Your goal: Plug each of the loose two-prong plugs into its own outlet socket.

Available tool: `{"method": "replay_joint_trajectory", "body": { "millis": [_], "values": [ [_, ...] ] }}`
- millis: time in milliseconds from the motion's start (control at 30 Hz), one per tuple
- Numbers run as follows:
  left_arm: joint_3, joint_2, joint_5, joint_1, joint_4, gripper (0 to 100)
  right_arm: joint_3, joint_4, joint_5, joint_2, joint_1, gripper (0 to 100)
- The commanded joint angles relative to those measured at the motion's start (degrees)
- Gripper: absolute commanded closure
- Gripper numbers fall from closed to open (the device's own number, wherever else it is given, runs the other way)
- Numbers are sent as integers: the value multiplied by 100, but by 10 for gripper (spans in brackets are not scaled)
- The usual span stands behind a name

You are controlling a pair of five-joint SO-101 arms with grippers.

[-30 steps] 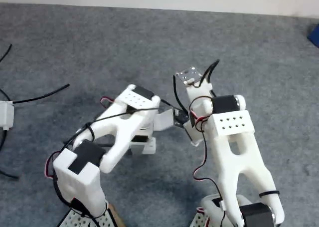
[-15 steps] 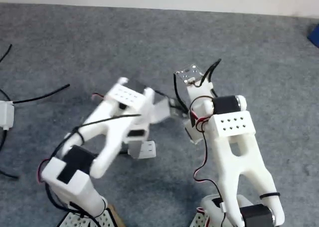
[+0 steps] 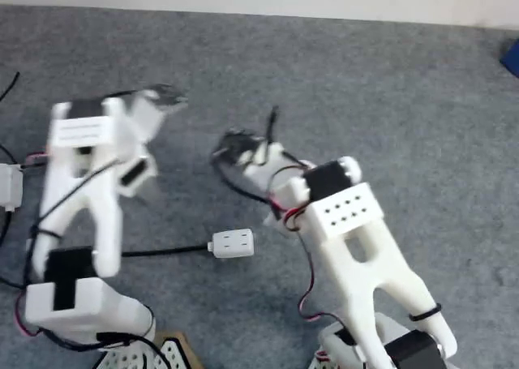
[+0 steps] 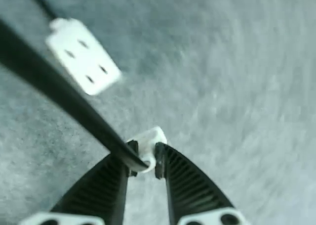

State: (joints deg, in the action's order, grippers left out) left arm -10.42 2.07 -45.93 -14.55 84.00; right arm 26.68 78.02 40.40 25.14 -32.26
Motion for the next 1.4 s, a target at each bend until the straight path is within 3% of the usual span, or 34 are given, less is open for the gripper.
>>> {"method": "replay_joint_trajectory", "body": {
  "millis": [0,133,333,600,967,1100,1367],
  "values": [
    [13,-198,-88,-980,35,709,-462,-84,246,119,-875,991],
    [-426,-198,-651,-1420,-334,710,-418,-207,255,101,-1473,991],
    [-989,-198,-897,-1798,-1099,710,-233,-514,220,84,-1560,991],
    [-1068,-198,-853,-1798,-1248,710,92,-576,-123,84,-1464,991],
    [-848,-286,-826,-2299,-1213,712,655,-1121,-158,84,-1429,991],
    [-497,-514,-299,-2651,-1231,712,655,-1138,-158,84,-1253,991],
    [-470,-1095,-114,-2949,-1248,712,655,-1112,-158,92,-1165,991]
  ]
}}
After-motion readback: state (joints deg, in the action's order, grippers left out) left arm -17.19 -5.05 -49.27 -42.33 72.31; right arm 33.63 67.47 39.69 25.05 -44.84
